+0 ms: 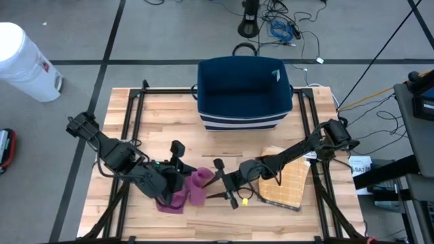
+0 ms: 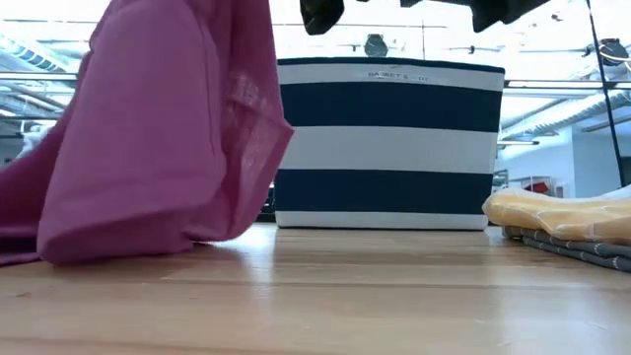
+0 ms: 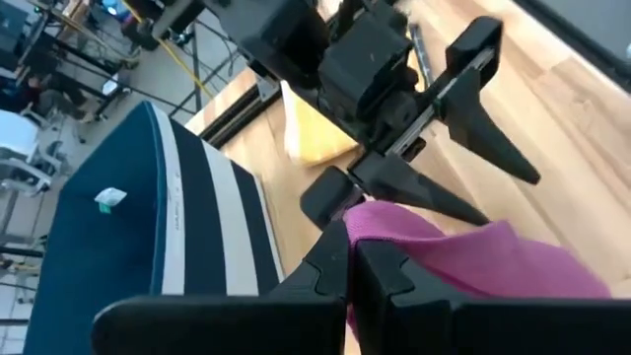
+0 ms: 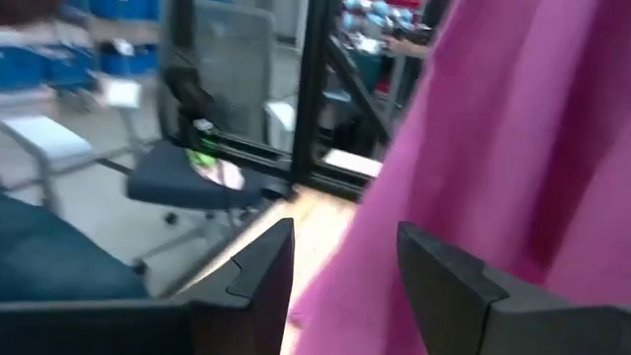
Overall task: Fold towel
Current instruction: Fold the purple towel
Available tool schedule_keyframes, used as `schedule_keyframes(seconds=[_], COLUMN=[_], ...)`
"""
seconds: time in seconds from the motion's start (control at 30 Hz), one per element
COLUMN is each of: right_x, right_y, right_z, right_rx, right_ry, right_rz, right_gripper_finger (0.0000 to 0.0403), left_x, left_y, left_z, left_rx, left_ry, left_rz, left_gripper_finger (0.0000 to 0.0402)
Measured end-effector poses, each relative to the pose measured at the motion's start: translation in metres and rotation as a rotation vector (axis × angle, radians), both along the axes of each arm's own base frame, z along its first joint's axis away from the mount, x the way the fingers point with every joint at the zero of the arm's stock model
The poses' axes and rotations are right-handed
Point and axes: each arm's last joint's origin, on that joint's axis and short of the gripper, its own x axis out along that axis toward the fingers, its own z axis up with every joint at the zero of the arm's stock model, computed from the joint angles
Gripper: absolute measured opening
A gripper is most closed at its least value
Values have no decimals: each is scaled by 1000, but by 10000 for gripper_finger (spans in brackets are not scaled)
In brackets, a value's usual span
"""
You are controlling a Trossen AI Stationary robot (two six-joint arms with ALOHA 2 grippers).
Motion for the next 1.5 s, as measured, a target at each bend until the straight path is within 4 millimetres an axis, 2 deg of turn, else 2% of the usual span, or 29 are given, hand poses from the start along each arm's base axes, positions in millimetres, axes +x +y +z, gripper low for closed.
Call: schedule_keyframes(seconds=[0.1,0.33,0.67,0.83,0.97,1.5], right_x=[2,2,4,12,16,11], right_y=[-4,-9,-6,-3,-3,0], right_z=[-4,-11,-11,-27,-45,-66], right_rx=[-48,-23,-7,4,7,-7], right_ry=[48,136,94,55,104,300], right_rz=[-64,-70,10,8,1,2], right_gripper_finger=[167,167,167,167,167,163], left_x=[4,6,8,9,9,9], left_y=[-1,-2,-1,-1,-1,-1], left_z=[-5,-6,-3,-1,0,0], left_rx=[14,30,97,109,124,158], left_ry=[19,23,-31,-53,-68,-73], left_rz=[5,-5,44,42,62,71], left_gripper_finger=[0,0,0,0,0,0])
